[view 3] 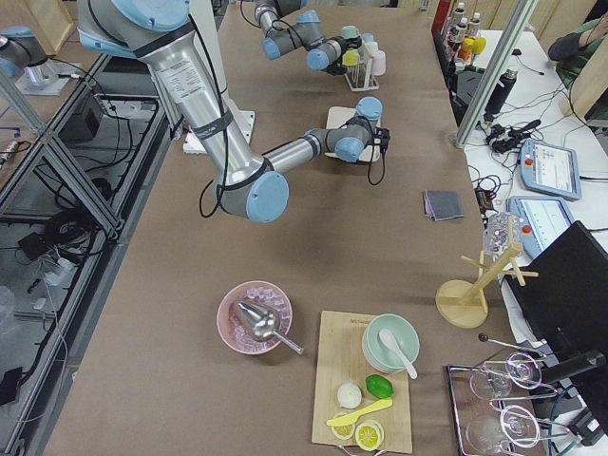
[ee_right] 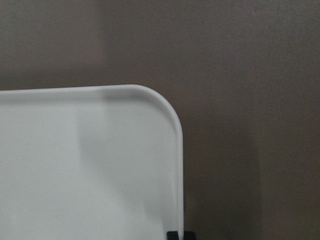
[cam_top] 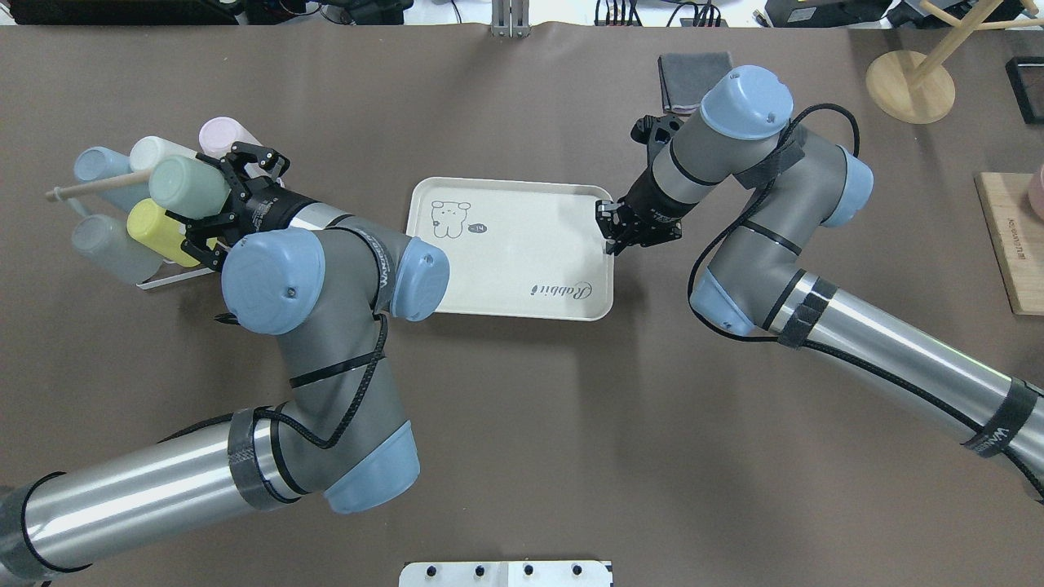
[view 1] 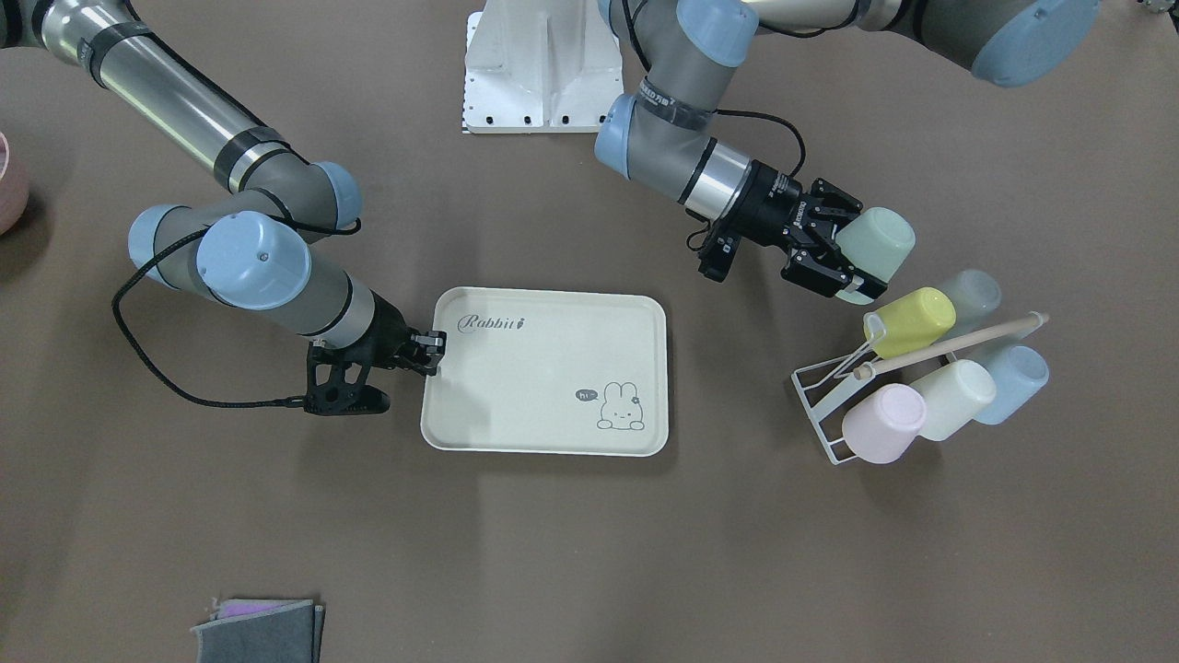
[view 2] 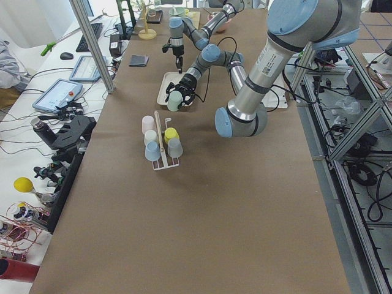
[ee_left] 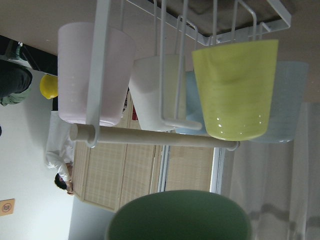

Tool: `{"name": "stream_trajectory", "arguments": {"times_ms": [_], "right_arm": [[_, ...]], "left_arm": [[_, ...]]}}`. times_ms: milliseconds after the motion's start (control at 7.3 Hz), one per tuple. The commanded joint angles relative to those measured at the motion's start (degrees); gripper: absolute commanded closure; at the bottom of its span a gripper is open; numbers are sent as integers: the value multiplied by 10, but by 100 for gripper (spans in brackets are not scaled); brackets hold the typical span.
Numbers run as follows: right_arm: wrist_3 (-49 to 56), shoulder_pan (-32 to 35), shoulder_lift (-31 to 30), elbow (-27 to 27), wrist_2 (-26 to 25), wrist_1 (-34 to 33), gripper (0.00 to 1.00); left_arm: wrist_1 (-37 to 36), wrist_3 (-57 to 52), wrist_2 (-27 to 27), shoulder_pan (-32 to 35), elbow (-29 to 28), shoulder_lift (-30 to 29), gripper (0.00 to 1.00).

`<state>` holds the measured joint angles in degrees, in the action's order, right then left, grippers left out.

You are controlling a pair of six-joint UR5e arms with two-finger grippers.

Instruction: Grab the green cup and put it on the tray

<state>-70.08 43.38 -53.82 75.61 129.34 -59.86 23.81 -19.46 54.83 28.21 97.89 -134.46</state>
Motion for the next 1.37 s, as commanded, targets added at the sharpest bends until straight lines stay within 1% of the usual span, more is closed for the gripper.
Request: {"name": "stream_trajectory", "arguments": {"times_ms": [0,137,274,411,548,685,822,959,1096,1234], "right_arm": [[-1,0,4,-1,-1,-3,100],[1,-3,4,-4,-14,-1,2],[4,-4,4,-4,-19,0,0],[6,-4,1,-3,-20,1,0],[14,10,-2,-1,-17,1,0],[44,40,-12,7,-15,-1,0],[82,79,-29,28,-11,-18,0],[118,112,-49,67,-9,-62,0],[138,138,-81,129,-17,-108,0],[197,166,-121,193,-25,-160,0]], "left_arm": [[81,128,91,20,25,-4,88],[136,191,142,26,28,-7,88],[183,255,179,35,30,-8,88],[246,313,228,49,29,-3,91],[332,345,265,68,24,9,91],[442,395,305,74,20,15,91],[504,423,313,74,10,12,87],[588,428,315,72,-10,16,88],[666,446,314,69,-23,26,91],[775,476,309,68,-41,37,95]]}}
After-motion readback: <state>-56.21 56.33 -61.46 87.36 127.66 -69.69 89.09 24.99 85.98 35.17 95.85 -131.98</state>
